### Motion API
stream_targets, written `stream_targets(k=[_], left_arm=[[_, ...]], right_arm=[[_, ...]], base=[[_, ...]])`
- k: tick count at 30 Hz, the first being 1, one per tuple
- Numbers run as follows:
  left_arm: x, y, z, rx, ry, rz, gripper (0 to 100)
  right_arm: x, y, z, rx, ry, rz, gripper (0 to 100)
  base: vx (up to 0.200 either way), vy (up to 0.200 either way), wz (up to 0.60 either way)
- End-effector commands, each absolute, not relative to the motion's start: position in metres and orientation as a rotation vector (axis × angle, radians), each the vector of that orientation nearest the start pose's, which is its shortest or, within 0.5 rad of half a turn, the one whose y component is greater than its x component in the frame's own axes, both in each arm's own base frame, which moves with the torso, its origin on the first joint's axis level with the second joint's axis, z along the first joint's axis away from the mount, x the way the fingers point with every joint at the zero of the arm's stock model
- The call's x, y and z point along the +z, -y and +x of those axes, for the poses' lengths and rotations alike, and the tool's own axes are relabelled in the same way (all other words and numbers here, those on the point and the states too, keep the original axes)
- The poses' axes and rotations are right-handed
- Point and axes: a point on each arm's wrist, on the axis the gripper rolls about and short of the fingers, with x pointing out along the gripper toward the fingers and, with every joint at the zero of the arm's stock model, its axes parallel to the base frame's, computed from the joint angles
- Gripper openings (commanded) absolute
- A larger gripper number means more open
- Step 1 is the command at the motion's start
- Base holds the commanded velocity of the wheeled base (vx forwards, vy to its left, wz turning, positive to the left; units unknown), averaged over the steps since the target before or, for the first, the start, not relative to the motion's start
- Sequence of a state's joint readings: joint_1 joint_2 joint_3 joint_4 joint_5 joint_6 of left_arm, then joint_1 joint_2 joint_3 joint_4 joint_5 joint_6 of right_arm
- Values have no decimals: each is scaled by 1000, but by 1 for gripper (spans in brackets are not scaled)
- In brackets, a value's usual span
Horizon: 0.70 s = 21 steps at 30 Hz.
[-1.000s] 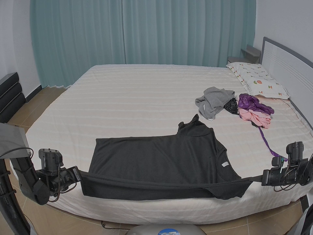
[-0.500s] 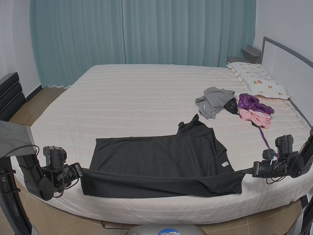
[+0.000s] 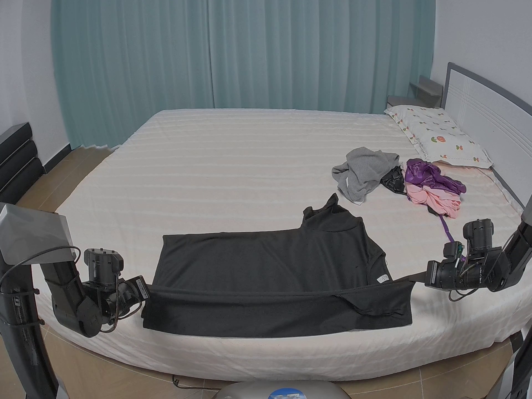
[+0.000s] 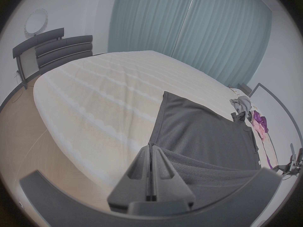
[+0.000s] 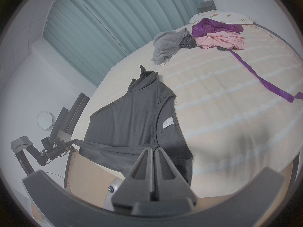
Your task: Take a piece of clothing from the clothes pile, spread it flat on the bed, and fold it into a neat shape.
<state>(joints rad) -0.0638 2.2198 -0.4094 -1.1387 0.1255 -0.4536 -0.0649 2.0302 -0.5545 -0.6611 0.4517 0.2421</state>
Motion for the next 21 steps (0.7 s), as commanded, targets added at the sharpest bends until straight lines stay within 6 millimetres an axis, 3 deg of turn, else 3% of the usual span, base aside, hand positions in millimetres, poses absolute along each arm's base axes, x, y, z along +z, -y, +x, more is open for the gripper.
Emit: stream_targets(k=[1, 6, 12, 16, 21], left_arm=[[-12, 16, 292, 211, -643, -372, 0], [-11, 16, 288, 210, -652, -371, 0], [-14, 16, 291, 209, -653, -371, 0], [-17, 17, 292, 209, -660, -371, 0], [-34, 18, 306, 216, -674, -384, 0]], right_arm=[[32, 9, 291, 271, -830, 435, 0], [40, 9, 286, 275, -811, 429, 0], [33, 3, 285, 286, -844, 428, 0], [27, 3, 289, 285, -858, 430, 0], [12, 3, 307, 280, -876, 435, 0]], base=[[0, 0, 0], [0, 0, 0], [0, 0, 0], [0, 0, 0], [0, 0, 0]])
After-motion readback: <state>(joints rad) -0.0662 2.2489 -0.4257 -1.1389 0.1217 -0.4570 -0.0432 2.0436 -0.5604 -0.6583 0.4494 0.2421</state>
